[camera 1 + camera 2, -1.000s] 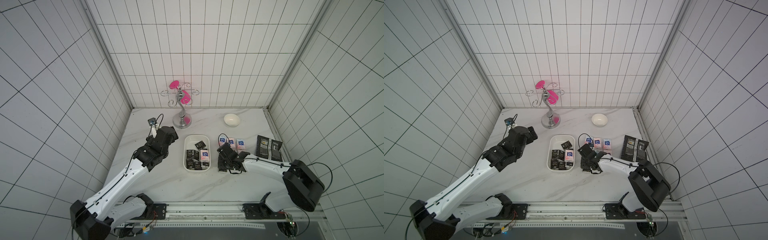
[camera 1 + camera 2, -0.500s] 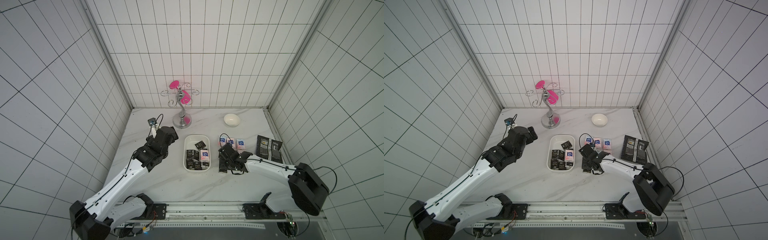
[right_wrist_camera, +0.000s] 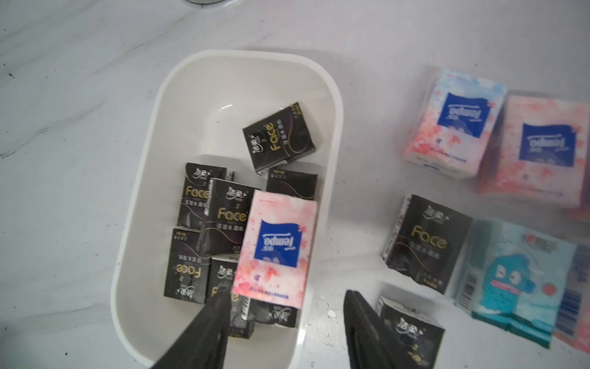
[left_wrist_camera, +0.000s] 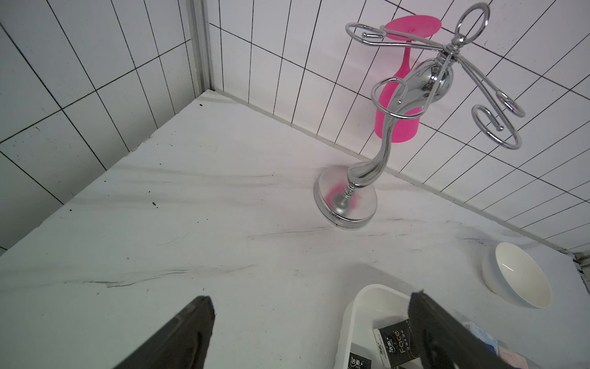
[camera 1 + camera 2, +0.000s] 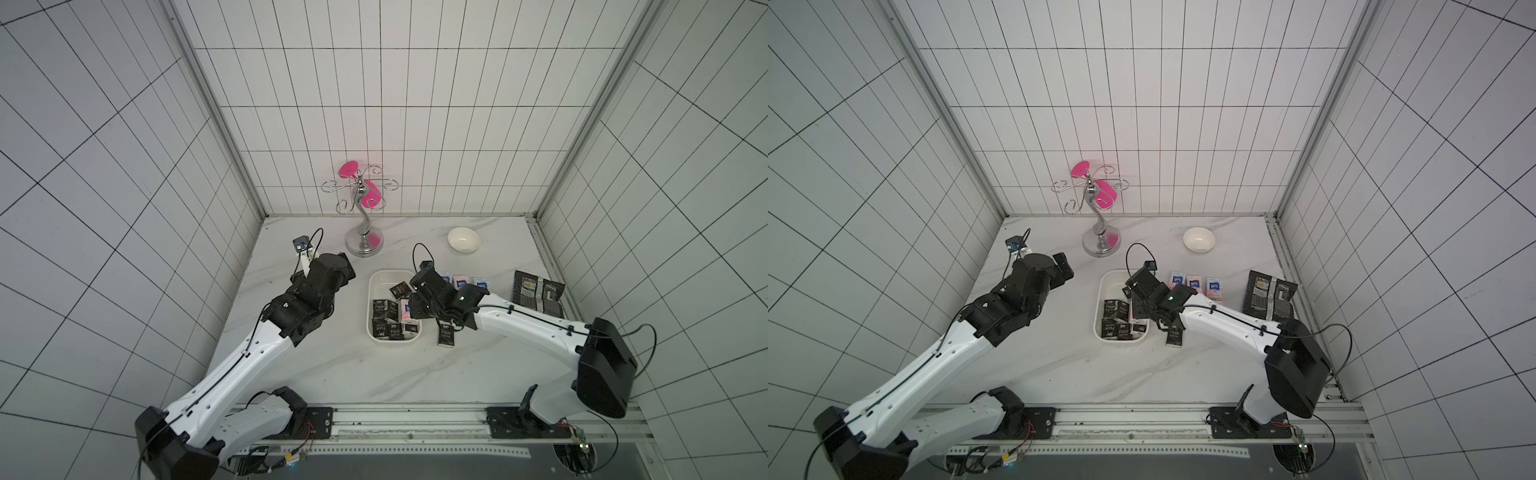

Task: Take the pocket tissues out of the storage box
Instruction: Pick up the pocket tissues from the storage box.

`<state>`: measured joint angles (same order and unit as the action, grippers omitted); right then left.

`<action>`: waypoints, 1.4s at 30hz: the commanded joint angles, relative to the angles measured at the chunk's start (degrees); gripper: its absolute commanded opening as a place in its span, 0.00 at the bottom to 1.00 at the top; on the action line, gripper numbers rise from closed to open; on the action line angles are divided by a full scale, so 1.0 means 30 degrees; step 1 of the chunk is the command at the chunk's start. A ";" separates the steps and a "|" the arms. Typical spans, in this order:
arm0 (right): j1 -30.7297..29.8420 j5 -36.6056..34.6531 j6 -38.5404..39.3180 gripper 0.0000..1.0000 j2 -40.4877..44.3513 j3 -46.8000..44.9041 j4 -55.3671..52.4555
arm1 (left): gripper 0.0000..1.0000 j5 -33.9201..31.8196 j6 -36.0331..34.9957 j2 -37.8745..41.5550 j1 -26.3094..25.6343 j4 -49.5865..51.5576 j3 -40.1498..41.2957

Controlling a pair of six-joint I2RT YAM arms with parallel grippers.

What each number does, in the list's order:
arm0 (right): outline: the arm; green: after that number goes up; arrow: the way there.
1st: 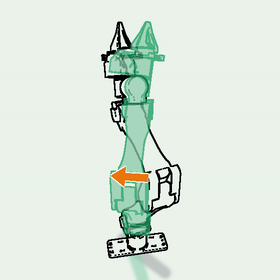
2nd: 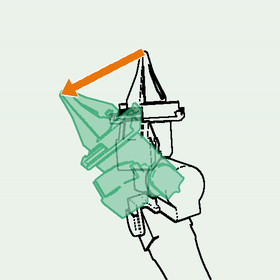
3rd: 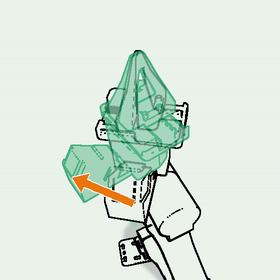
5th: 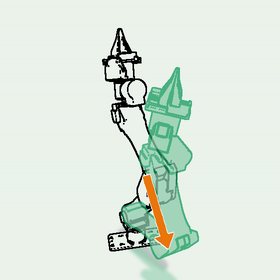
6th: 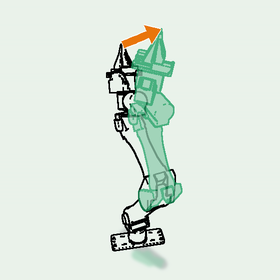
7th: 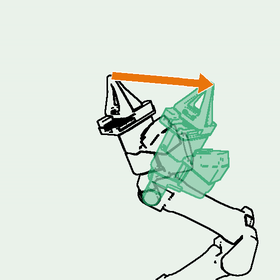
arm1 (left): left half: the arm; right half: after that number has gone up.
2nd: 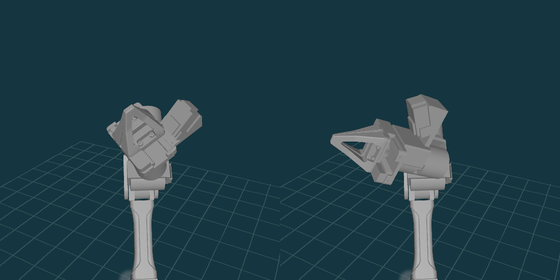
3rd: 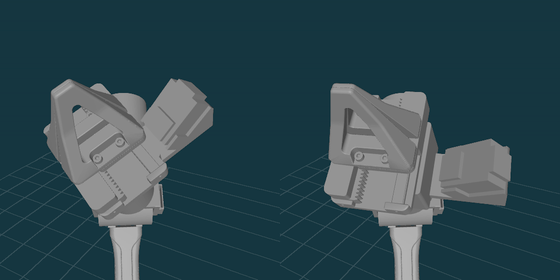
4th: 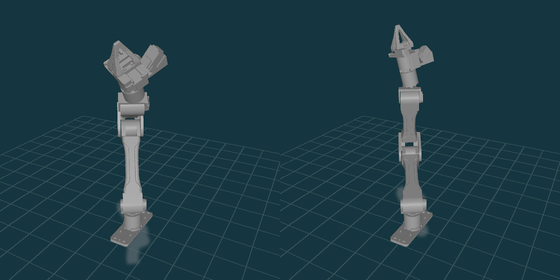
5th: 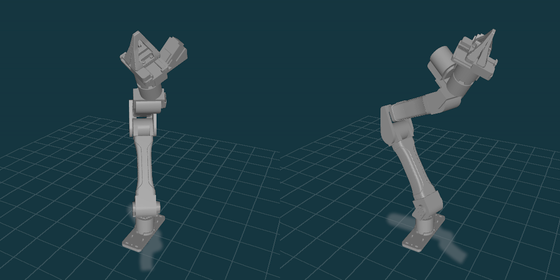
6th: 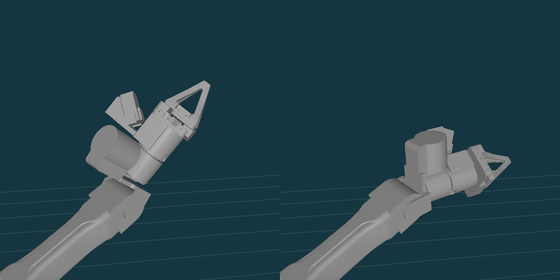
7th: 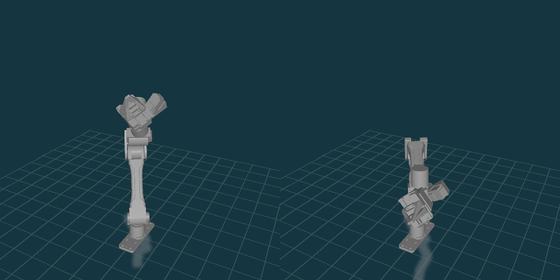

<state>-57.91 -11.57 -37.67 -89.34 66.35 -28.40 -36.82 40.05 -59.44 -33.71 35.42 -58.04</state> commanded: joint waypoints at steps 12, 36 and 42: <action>-0.1087 -0.2189 0.0461 0.63 -0.4444 0.2740 -0.1198 | 0.98 -0.0250 -0.0314 0.0133 -0.0070 -0.0232 0.0123; -0.0794 0.1741 0.0132 0.55 -0.6870 0.4070 0.1643 | 0.98 0.0049 -0.0087 0.0480 -0.0070 -0.0508 0.0477; -0.0846 0.0490 0.0428 0.56 -0.5727 0.4300 0.0934 | 0.98 0.0047 -0.0063 0.0325 -0.0070 -0.0403 0.0384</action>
<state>-60.12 -9.06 -37.17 -108.14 77.58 -24.21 -36.58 39.92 -58.52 -33.71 34.52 -57.08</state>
